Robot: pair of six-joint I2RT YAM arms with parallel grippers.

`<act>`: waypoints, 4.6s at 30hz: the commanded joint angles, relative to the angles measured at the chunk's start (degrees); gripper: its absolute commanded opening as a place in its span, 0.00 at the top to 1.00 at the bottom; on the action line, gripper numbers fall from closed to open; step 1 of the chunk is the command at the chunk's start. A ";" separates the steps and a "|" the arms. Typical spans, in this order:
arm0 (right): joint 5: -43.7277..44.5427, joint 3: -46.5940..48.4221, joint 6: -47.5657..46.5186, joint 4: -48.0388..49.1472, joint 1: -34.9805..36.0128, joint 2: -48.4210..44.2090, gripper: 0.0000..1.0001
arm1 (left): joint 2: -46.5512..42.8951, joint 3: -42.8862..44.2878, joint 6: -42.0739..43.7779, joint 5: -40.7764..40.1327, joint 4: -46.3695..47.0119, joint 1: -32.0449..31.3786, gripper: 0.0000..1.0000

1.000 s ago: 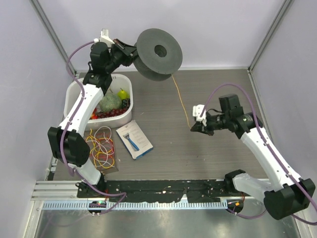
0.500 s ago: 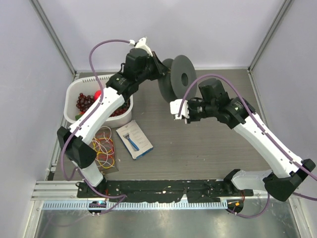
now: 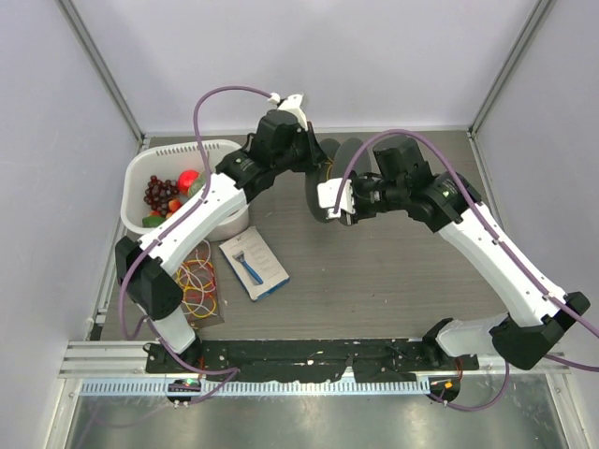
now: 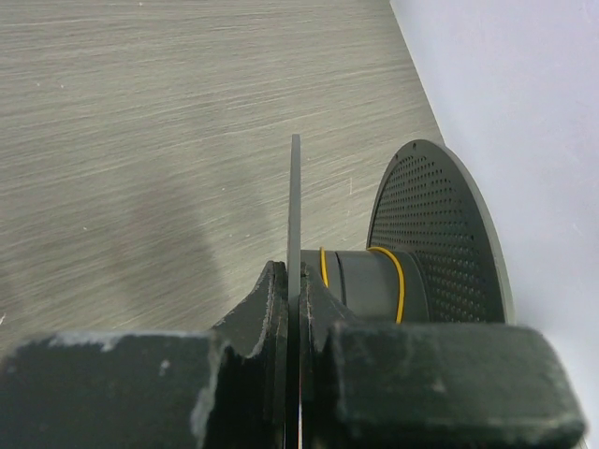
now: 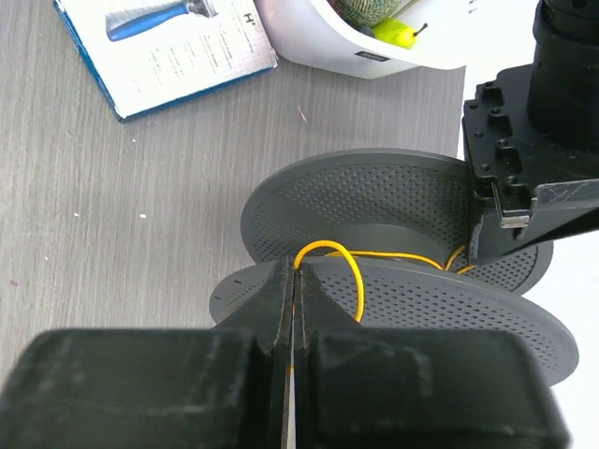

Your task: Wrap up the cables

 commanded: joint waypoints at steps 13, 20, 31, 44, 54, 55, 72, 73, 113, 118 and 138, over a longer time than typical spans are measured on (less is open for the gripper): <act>-16.97 -11.33 17.40 14.28 1.66 -5.92 0.99 | 1.58 8.84 -11.35 1.41 2.69 1.60 1.00; -18.12 -11.61 21.89 23.77 4.74 -3.64 0.99 | 2.29 7.36 -12.76 6.77 4.01 1.52 1.00; -19.62 -2.47 23.29 28.18 -0.27 3.21 0.99 | -2.11 -1.43 -11.01 10.46 5.59 1.08 1.00; -25.07 10.28 13.30 5.26 -8.53 5.07 0.99 | -8.00 -10.66 2.79 14.07 7.88 1.08 1.00; -17.16 12.57 -7.27 -16.81 -10.20 3.74 0.99 | -9.84 -12.33 9.30 14.15 8.41 1.69 1.00; -16.63 13.53 -7.81 -18.21 -11.08 3.75 0.99 | -10.02 -12.42 9.91 14.33 8.32 1.69 1.00; -14.43 11.51 1.94 -3.11 -14.51 4.09 0.99 | -12.21 -15.59 21.07 22.14 8.41 -1.65 1.00; -14.34 11.60 2.20 -3.11 -14.51 4.45 0.99 | -12.48 -15.85 21.51 23.11 8.58 -2.00 1.00; -29.10 -11.76 29.42 25.08 -35.52 -0.81 0.99 | -9.59 -16.47 -39.12 32.10 44.00 18.21 1.00; -27.27 -20.90 52.69 45.92 -32.27 -7.05 0.99 | -6.60 -11.03 -40.71 25.42 36.29 17.87 1.00; -2.49 -39.28 99.23 85.83 -29.55 -0.39 0.99 | 18.09 13.06 -42.29 3.78 23.25 12.50 1.00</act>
